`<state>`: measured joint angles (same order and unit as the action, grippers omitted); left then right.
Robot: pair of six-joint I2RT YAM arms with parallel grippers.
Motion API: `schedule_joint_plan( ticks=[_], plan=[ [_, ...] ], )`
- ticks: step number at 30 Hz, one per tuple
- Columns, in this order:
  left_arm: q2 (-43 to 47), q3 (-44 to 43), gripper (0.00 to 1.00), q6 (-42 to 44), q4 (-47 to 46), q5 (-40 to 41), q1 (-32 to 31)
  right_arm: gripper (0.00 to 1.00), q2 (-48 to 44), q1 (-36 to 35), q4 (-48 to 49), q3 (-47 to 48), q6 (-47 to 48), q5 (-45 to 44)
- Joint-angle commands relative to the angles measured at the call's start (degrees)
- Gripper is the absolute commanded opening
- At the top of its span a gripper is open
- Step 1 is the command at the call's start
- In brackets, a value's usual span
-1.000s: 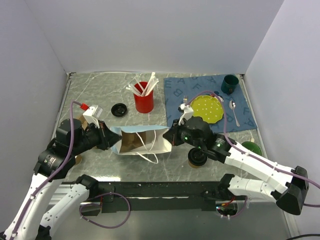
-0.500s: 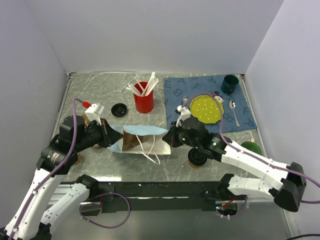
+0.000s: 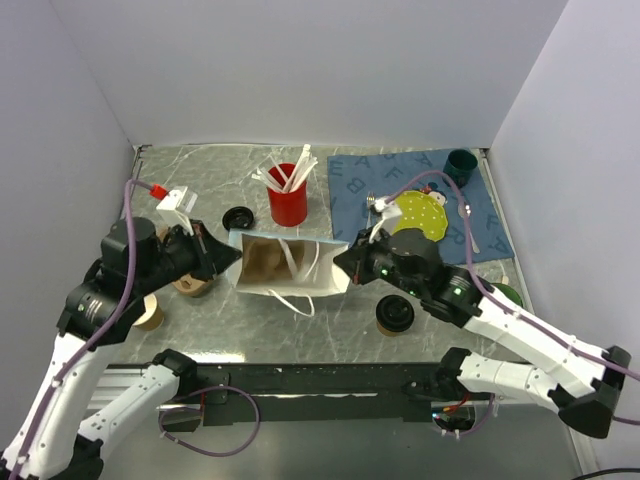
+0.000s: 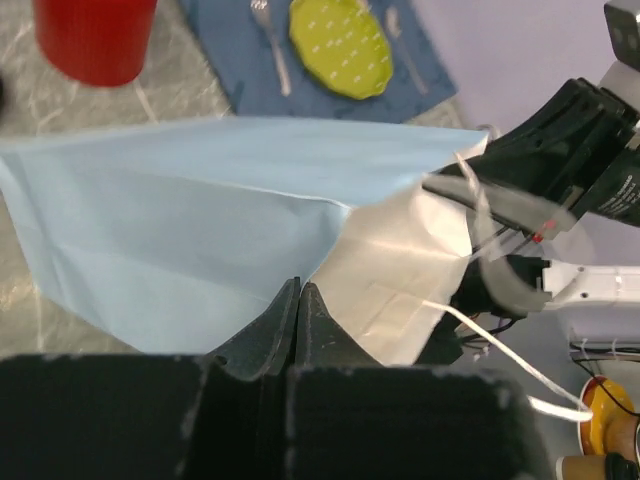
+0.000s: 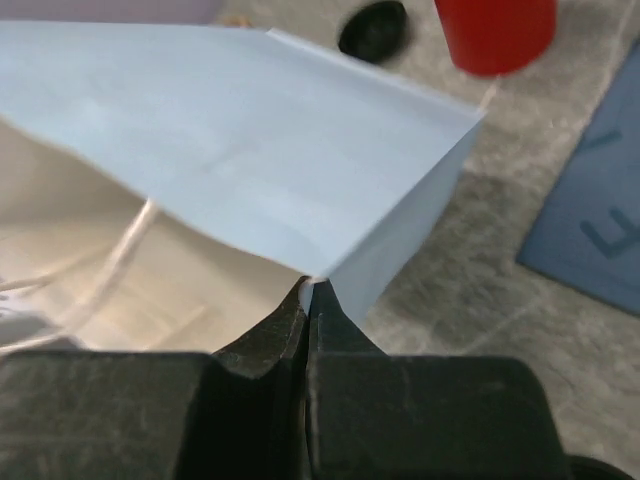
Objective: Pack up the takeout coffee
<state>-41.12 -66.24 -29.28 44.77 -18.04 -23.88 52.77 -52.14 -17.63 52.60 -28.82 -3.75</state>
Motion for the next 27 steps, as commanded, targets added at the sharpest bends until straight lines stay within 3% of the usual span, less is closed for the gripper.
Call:
schedule_joint_plan(
  ticks=[1,2,5,8,11,14,16,17,20,24,27],
  plan=[
    [-4.5,-3.9,0.01,1.9,1.9,1.4,-0.1,0.00,-1.3,-0.1,3.4,-2.1,0.1,-1.1],
    [-5.1,-3.9,0.01,2.6,2.1,0.7,-0.2,0.00,-0.7,0.4,4.8,-4.4,-1.3,0.0],
    [-9.5,-14.3,0.01,2.4,2.5,0.5,-0.2,0.00,1.5,1.1,-3.5,4.0,-0.2,-1.4],
    [-8.5,-5.2,0.01,4.2,3.8,0.4,-0.2,0.00,-1.0,2.0,2.6,0.6,-1.0,-0.4],
    [-10.9,-11.0,0.01,2.9,6.4,3.7,-0.2,0.00,1.0,2.7,-8.7,11.7,1.6,-3.1],
    [-12.3,-7.1,0.02,4.4,8.5,5.5,-0.2,0.00,0.1,3.2,-6.1,6.6,-0.3,0.4],
    [-16.3,-12.1,0.01,4.0,11.2,6.5,-0.3,0.00,4.2,5.4,-16.1,10.5,-1.7,2.6],
    [-16.7,-14.0,0.01,3.6,12.6,8.9,-0.5,0.00,4.2,5.3,-16.7,14.7,0.0,0.0],
    [-16.3,-11.4,0.01,3.8,11.1,9.3,-0.5,0.00,0.9,4.9,-9.9,6.5,-1.4,1.3],
    [-22.2,-27.5,0.01,2.6,11.7,8.9,-0.6,0.00,2.9,6.8,-10.9,6.7,-1.3,5.3],
    [-19.5,-21.0,0.01,0.6,5.1,2.5,-0.6,0.00,4.6,8.7,-8.1,1.0,-3.9,9.3]
  ],
)
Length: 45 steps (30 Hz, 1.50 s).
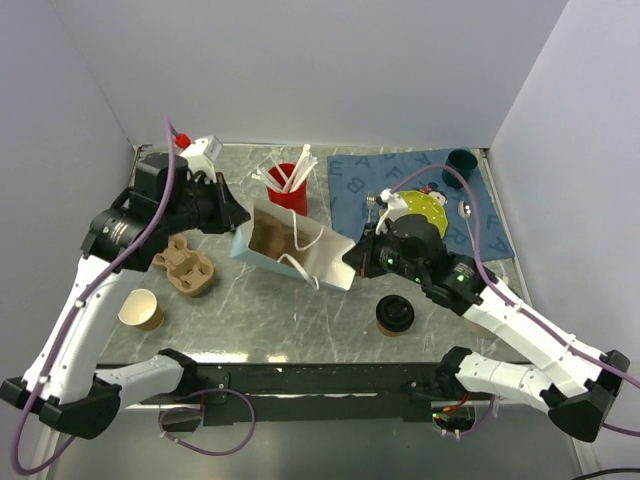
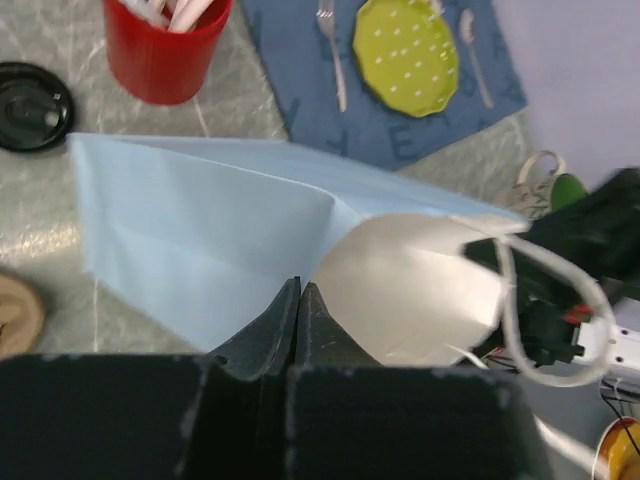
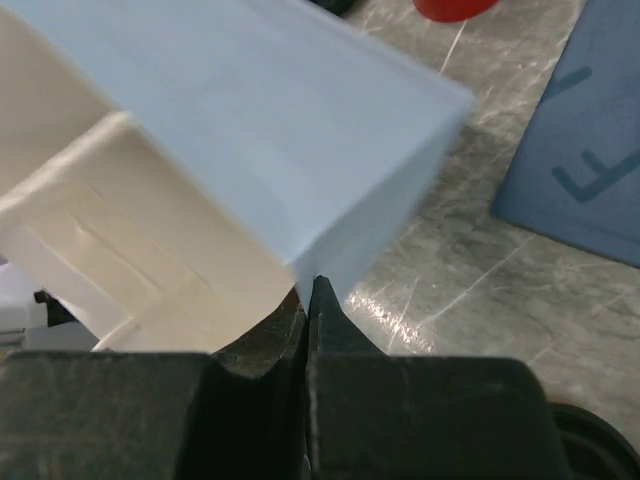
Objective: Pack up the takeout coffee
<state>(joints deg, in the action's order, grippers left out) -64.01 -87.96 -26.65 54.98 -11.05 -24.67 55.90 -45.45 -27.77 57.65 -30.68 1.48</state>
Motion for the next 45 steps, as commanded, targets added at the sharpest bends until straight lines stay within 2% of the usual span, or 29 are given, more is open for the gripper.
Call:
schedule_joint_plan(
  ticks=[1,3,4,6,7,8,9,10,11,12,13,14,15,17,19,21,23,26,27,30,35,37,38,39,42,43,45],
  plan=[
    [3.3,-0.8,0.01,-3.7,-6.2,-4.9,-0.8,0.00,1.4,2.3,1.8,-3.3,-1.4,4.0],
    [4.4,-0.9,0.01,-4.5,-7.6,-1.1,-2.7,0.00,-1.0,2.2,5.9,-4.0,-0.6,3.9],
    [4.6,0.7,0.01,-3.8,-7.4,-1.9,-2.7,0.00,-1.5,2.3,8.0,-7.1,-0.8,4.1],
    [1.9,-2.6,0.01,-2.5,-6.1,-4.1,-2.8,0.00,0.2,3.9,9.5,-8.8,-2.2,7.3],
    [1.3,-4.1,0.01,0.1,-3.5,-1.9,-4.2,0.00,0.4,4.3,8.6,-7.6,-1.8,8.4],
    [1.4,0.7,0.01,0.8,-3.0,1.5,-5.4,0.00,-0.3,3.3,10.3,-8.8,-1.7,6.7],
    [2.3,2.0,0.01,1.0,-3.1,0.5,-5.4,0.00,-1.5,3.3,13.6,-11.1,-3.0,6.5],
    [1.8,0.7,0.01,1.2,-3.6,-2.9,-5.6,0.00,-1.2,4.3,15.4,-12.5,-6.5,8.6],
    [1.3,-2.6,0.01,1.0,-3.2,-2.4,-6.3,0.00,-0.8,5.8,14.2,-10.8,-5.3,10.7],
    [1.4,-1.9,0.01,1.6,-2.0,0.0,-7.1,0.00,-0.8,3.8,13.5,-9.4,-2.6,7.3],
    [2.0,0.7,0.01,1.7,-2.6,1.0,-7.5,0.00,-0.8,1.4,17.0,-13.0,-2.6,4.2],
    [1.9,-0.3,0.01,1.9,-2.9,-0.1,-7.5,0.00,-0.3,2.4,18.2,-14.6,-4.5,11.4],
    [-0.6,-3.2,0.01,2.3,-2.5,-1.6,-7.9,0.00,0.9,4.9,18.3,-14.3,-6.0,13.8],
    [-4.0,-13.2,0.01,2.9,2.2,0.7,-8.3,0.00,-0.2,4.1,15.5,-7.7,-2.3,11.5],
    [-6.5,-16.1,0.01,4.4,3.3,1.2,-8.4,0.00,-2.7,4.3,17.2,-7.2,-1.4,10.3],
    [-3.3,-8.8,0.01,4.7,0.6,2.3,-8.4,0.00,-1.9,4.8,18.6,-9.5,-1.9,11.7],
    [0.0,3.2,0.01,3.4,-1.8,2.5,-8.4,0.00,-0.7,5.0,17.3,-12.4,-3.9,11.7],
    [3.0,6.1,0.01,0.2,-5.1,0.7,-8.7,0.00,-0.1,4.9,18.1,-15.6,-4.8,11.1],
    [2.8,6.0,0.01,0.1,-5.4,1.5,-8.7,0.00,1.6,4.8,15.6,-15.5,-4.8,11.0],
    [-1.2,-0.9,0.01,2.9,-2.3,2.6,-8.7,0.00,2.3,4.8,13.8,-12.7,-3.6,10.9],
    [-5.2,-14.8,0.01,3.6,2.8,3.7,-8.9,0.00,-2.9,4.7,17.9,-11.0,-1.8,10.1],
    [-4.1,-12.9,0.01,4.5,3.3,5.6,-8.9,0.00,-3.8,4.7,18.5,-12.1,-1.8,10.0],
    [-2.5,-7.9,0.01,5.2,3.6,5.8,-8.9,0.00,-3.4,4.7,17.5,-12.5,-1.9,9.9],
    [-2.1,-6.4,0.01,6.1,3.7,5.3,-8.9,0.00,-3.3,4.8,15.7,-12.1,-1.8,8.7],
    [0.0,-6.9,0.01,5.2,3.7,4.2,-9.2,0.00,-7.9,4.4,13.3,-7.4,3.1,4.2],
    [1.9,0.9,0.01,4.9,2.2,4.7,-9.2,0.00,-9.3,4.3,14.0,-8.4,2.8,3.3],
    [7.1,8.6,0.01,4.6,-1.7,2.3,-9.2,0.00,-8.9,4.3,15.6,-12.1,1.9,5.5]
  ],
)
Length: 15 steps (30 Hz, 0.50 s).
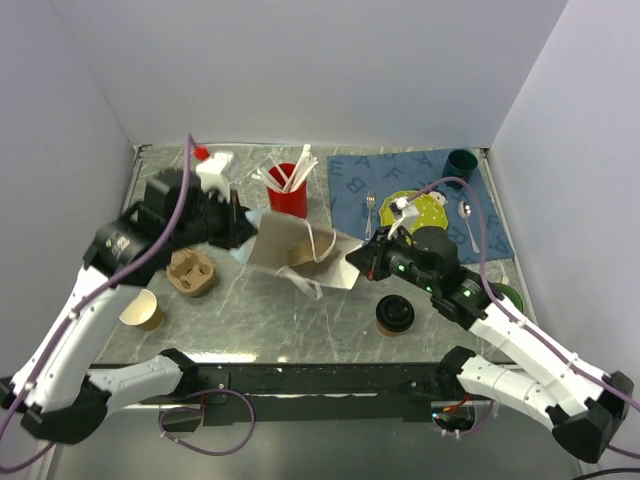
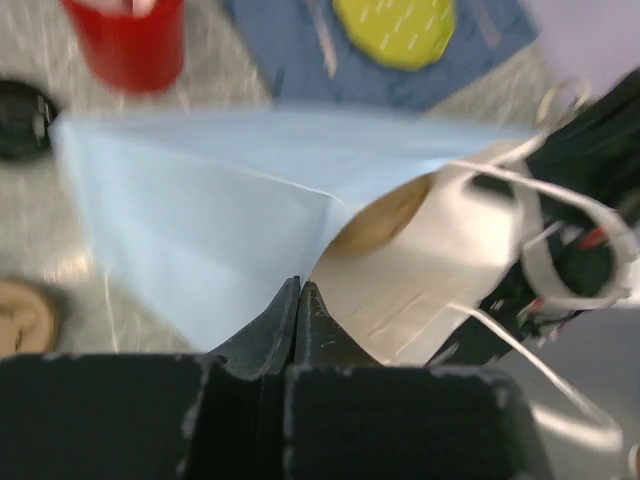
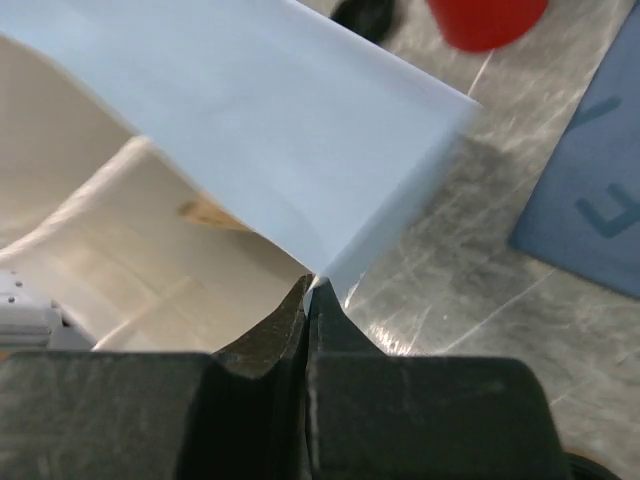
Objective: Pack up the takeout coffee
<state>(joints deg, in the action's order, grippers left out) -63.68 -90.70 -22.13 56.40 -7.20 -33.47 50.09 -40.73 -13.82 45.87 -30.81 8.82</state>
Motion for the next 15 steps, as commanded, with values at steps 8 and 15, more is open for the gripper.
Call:
schedule_joint_plan(
  ticks=[8,15],
  plan=[
    [3.4,6.9,0.01,0.5,-0.8,3.2,-0.5,0.00,3.0,-0.5,-13.8,18.2,7.2,-8.7],
    [8.7,22.2,0.02,-6.5,-6.6,3.1,-0.5,0.00,13.5,-0.6,-33.6,32.5,6.5,-4.6]
  ],
)
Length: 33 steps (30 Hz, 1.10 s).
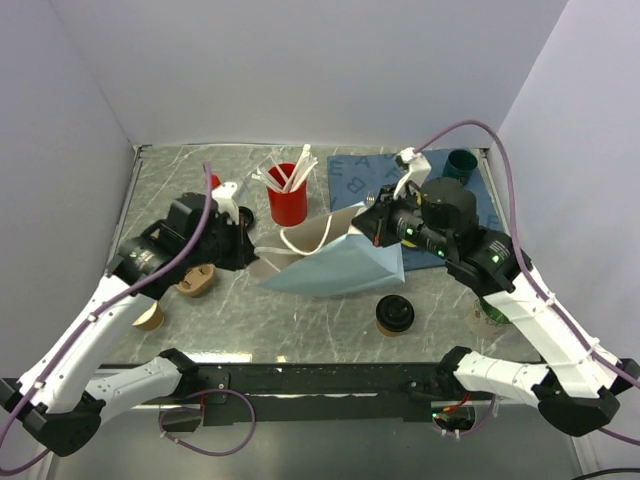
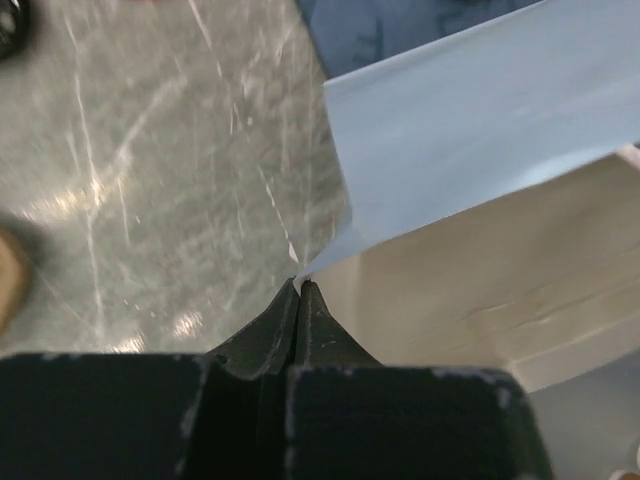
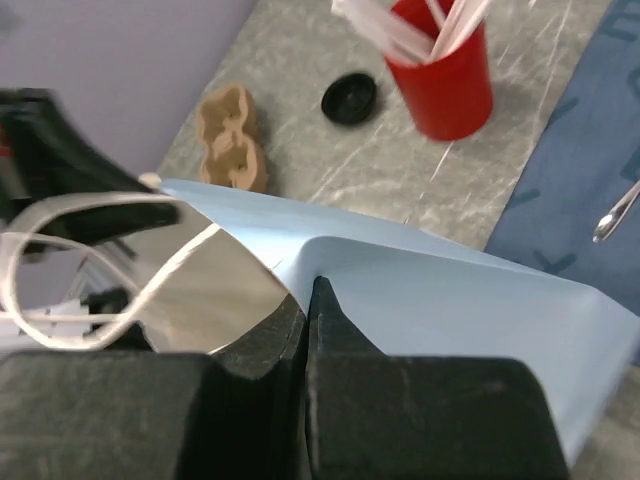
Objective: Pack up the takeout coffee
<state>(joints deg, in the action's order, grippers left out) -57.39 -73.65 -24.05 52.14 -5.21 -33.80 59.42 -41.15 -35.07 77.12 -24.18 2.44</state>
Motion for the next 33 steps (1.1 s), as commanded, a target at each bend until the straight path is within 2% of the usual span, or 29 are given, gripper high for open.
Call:
schedule_joint_plan(
  ticks=[1,5,7,8,11,14,16,19,20,21,25,27,30,33],
  plan=[
    [2.5,5.5,0.03,-4.8,-2.6,1.3,-0.1,0.00,5.2,-0.2,-14.9,1.4,-0.5,2.0],
    [1.9,3.1,0.01,-2.7,-2.7,0.7,-0.1,0.00,2.7,-0.3,-11.8,0.2,0.7,2.6],
    [4.0,3.9,0.02,-1.8,-5.0,-1.1,-0.2,0.00,-0.9,-0.3,-7.9,-6.3,2.3,5.8],
    [4.7,4.3,0.03,-1.5,-7.3,-1.6,-0.1,0.09,-2.0,-0.3,-4.6,-11.3,3.0,6.8],
    [6.8,4.4,0.04,-1.7,-9.3,-3.4,-0.1,0.22,-4.2,-0.2,-1.8,-14.7,4.1,9.3],
    [7.7,5.0,0.04,-1.7,-9.9,-5.0,-0.1,0.27,-4.8,-0.2,-1.1,-13.7,6.3,10.4],
    [8.9,6.6,0.04,-1.2,-10.7,-6.3,-0.1,0.27,-4.6,-0.2,-0.6,-13.2,7.4,10.1],
    [12.2,9.6,0.01,0.7,-13.8,-9.7,-0.1,0.17,-5.0,-0.2,1.8,-14.4,10.0,12.3],
    [13.3,10.6,0.01,1.9,-15.0,-10.5,-0.1,0.09,-5.4,-0.3,2.7,-16.0,10.8,12.7],
    [14.4,11.9,0.01,2.5,-16.4,-12.1,-0.1,0.07,-6.2,-0.3,4.1,-16.9,11.4,12.8],
    [16.8,11.1,0.01,7.0,-16.8,-14.0,-0.1,0.05,-14.7,-1.0,15.8,-23.0,15.7,11.0],
    [16.6,11.0,0.01,8.9,-15.8,-15.6,-0.1,0.04,-17.3,-1.0,18.4,-26.8,17.5,9.7],
    [18.3,12.2,0.01,13.7,-16.3,-16.8,-0.1,0.02,-17.5,-1.0,20.3,-28.5,19.5,8.7],
    [21.4,14.4,0.01,17.2,-19.1,-14.0,-0.1,0.00,-18.5,-1.0,24.1,-29.7,20.6,6.8]
  ],
)
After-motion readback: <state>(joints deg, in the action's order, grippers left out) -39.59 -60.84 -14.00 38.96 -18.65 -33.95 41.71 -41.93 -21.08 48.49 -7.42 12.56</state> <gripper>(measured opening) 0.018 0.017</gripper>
